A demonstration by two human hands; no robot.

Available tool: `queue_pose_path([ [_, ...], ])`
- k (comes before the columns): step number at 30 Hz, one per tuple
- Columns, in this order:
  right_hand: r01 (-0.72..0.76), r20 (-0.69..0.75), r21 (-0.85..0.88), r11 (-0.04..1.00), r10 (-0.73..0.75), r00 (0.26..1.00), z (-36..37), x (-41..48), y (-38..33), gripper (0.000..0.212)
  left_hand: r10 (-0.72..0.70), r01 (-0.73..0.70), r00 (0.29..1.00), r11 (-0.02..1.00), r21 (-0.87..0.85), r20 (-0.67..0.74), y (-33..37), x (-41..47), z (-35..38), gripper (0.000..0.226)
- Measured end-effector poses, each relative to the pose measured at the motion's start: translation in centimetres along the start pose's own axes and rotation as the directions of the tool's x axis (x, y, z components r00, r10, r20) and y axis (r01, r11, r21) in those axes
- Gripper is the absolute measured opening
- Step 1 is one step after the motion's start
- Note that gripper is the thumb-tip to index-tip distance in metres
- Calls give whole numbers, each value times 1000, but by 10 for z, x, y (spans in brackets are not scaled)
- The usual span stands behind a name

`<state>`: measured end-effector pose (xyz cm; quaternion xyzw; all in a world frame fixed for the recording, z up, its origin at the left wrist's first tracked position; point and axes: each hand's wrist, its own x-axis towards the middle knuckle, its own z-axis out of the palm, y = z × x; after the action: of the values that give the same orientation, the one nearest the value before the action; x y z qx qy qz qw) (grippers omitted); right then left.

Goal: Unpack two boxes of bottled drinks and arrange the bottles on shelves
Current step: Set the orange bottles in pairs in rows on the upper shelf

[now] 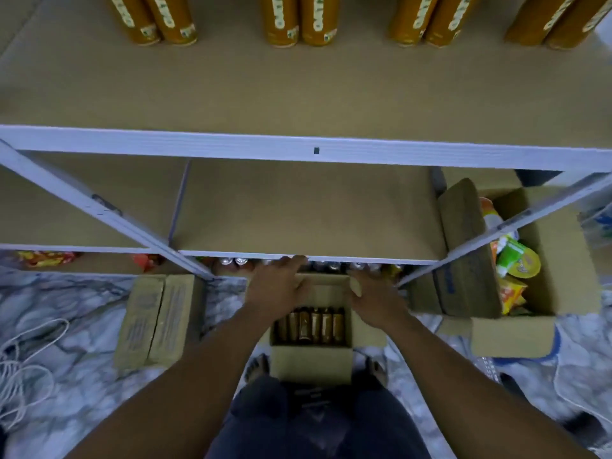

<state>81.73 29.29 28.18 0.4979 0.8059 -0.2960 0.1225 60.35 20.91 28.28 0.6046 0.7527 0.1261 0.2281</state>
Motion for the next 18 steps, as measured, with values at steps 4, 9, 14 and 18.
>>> queue_pose_path([
  [4, -63, 277, -25, 998, 67, 959, 37, 23, 34, 62, -217, 244, 916, 969, -40, 337, -24, -4, 56, 60],
  [9, -11, 311, -20, 1000, 16, 950, 106, 77, 64, 50, -328, 384, 845, 922, -51, 423, -66, 2, 141, 57],
  [14, -30, 311, 50, 998, 13, 950, 207, 143, 100, 54, -362, 440, 809, 895, -69, 463, -123, 20, 243, 58],
  [18, -57, 325, 106, 993, 19, 945, 294, 187, 132, 59, -340, 435, 795, 897, -81, 502, -174, 35, 332, 55],
])
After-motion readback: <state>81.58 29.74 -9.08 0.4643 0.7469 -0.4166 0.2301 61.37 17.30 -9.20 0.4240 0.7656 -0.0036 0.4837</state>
